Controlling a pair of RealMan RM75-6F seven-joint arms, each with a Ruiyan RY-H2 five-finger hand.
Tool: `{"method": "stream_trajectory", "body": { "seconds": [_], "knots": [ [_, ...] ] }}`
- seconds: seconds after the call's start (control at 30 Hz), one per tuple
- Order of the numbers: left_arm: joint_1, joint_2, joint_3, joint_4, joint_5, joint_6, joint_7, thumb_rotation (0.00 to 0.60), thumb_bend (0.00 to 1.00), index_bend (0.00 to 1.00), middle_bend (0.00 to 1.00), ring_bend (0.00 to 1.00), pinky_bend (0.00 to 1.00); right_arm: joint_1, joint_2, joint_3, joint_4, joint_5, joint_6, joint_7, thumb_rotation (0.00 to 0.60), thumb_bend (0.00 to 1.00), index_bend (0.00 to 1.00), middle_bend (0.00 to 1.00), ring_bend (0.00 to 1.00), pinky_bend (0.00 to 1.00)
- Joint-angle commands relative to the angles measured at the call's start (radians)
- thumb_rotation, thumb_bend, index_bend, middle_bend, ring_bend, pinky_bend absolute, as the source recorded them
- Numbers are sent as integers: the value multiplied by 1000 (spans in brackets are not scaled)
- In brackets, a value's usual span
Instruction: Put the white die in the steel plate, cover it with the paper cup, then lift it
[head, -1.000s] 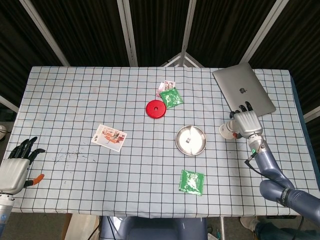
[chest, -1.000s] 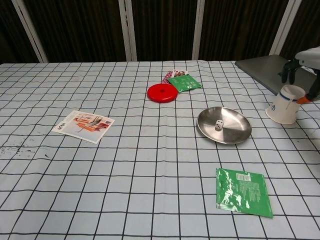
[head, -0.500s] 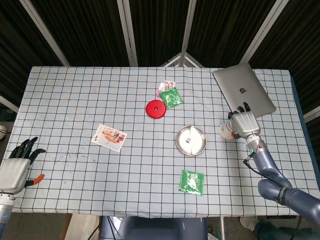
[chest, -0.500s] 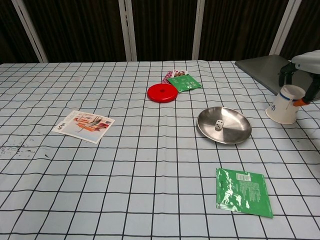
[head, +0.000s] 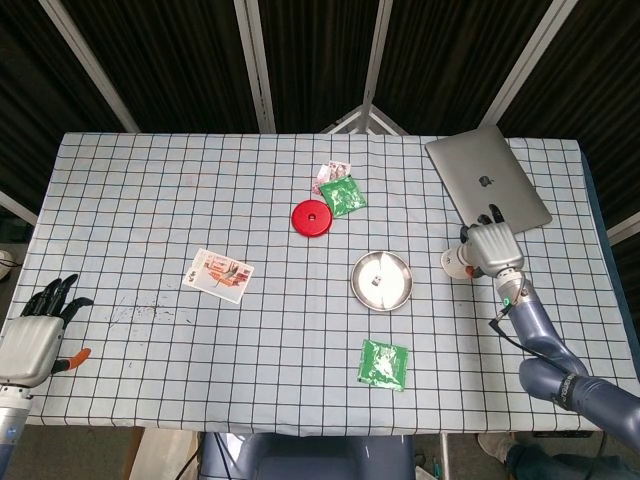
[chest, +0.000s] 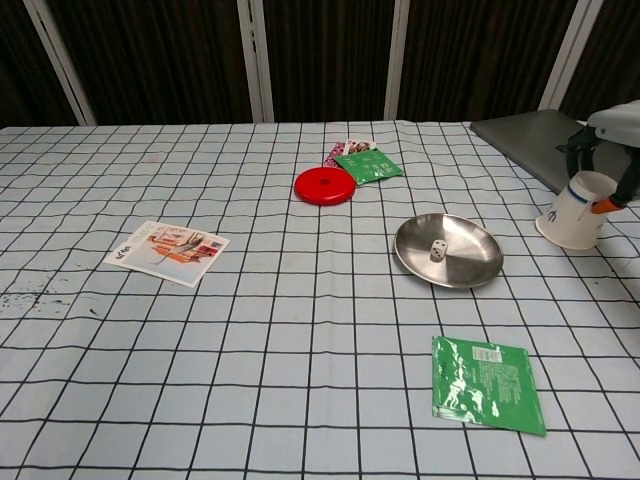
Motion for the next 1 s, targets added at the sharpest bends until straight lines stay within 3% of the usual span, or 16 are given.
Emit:
{"method": "stream_trajectory", "body": {
  "seconds": [0.03, 0.37, 0.73, 1.0],
  "knots": [
    [1, 0, 1, -1, 1, 2, 1, 600, 275, 262, 0, 0, 128, -2, 1, -2, 0, -1, 2, 1, 600, 281, 486, 482, 227, 0],
    [1, 2, 4, -3, 6, 5, -4, 600, 275, 262, 0, 0, 128, 1, 47, 2, -73, -26, 29, -15, 600, 383, 503, 483, 227, 0],
    [3, 17, 9, -1, 25, 11, -44, 600, 275, 262, 0, 0, 128, 26, 151, 22, -388, -2, 91, -167, 600, 396, 510, 483, 228, 0],
    [4, 25, 15, 3, 41, 14, -66, 600, 275, 262, 0, 0, 128, 66, 112, 30, -495, 69, 127, -272, 600, 400, 510, 483, 228, 0]
  ]
}}
